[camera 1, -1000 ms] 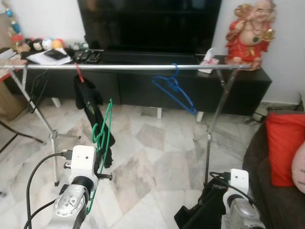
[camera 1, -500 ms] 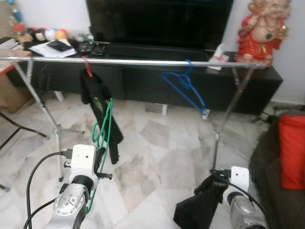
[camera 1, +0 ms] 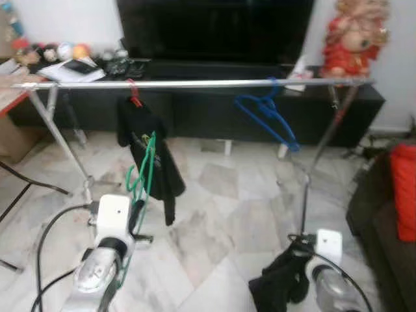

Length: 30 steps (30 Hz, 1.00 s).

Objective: Hang hanger

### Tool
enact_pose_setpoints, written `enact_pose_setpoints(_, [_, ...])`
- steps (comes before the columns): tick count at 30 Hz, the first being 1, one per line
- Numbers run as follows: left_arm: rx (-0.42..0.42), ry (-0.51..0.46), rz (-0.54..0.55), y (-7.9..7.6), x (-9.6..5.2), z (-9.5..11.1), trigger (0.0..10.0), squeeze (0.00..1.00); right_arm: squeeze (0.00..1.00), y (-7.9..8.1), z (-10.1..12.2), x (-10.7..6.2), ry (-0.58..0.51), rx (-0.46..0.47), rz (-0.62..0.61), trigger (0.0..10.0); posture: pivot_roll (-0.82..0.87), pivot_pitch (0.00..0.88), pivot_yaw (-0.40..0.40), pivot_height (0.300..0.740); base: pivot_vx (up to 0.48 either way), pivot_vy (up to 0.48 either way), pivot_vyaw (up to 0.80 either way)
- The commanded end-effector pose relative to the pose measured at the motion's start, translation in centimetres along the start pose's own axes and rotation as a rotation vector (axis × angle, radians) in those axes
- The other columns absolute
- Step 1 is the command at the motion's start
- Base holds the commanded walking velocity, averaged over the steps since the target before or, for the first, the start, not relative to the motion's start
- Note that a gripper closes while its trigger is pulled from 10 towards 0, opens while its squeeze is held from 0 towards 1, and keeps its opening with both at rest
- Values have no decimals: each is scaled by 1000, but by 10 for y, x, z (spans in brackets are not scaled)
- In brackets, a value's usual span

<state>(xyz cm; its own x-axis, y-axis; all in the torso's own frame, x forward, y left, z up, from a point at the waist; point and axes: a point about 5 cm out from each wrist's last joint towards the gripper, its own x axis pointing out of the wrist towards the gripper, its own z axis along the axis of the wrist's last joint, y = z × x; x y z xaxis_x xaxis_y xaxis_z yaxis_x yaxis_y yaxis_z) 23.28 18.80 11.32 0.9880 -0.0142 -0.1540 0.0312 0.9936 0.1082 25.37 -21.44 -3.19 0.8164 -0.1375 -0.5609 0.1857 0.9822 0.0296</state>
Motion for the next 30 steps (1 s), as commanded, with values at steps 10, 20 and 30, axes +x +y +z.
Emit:
enact_pose_setpoints(10, [-5, -21, -23, -5, 1, 6, 10000, 0, 0, -10, 6, 0, -23, -8, -25, 10000, 4, 0, 1, 740, 0, 422, 0])
enact_pose_setpoints(20, [-2, -19, -21, -5, 2, 6, 10000, 0, 0, -10, 7, 1, -25, -7, -26, 10000, 5, 0, 2, 740, 0, 420, 0])
enact_pose_setpoints(30, [0, -21, -21, -4, 1, 7, 10000, 0, 0, -9, 7, 1, -26, -5, -25, 10000, 7, 0, 2, 740, 0, 418, 0])
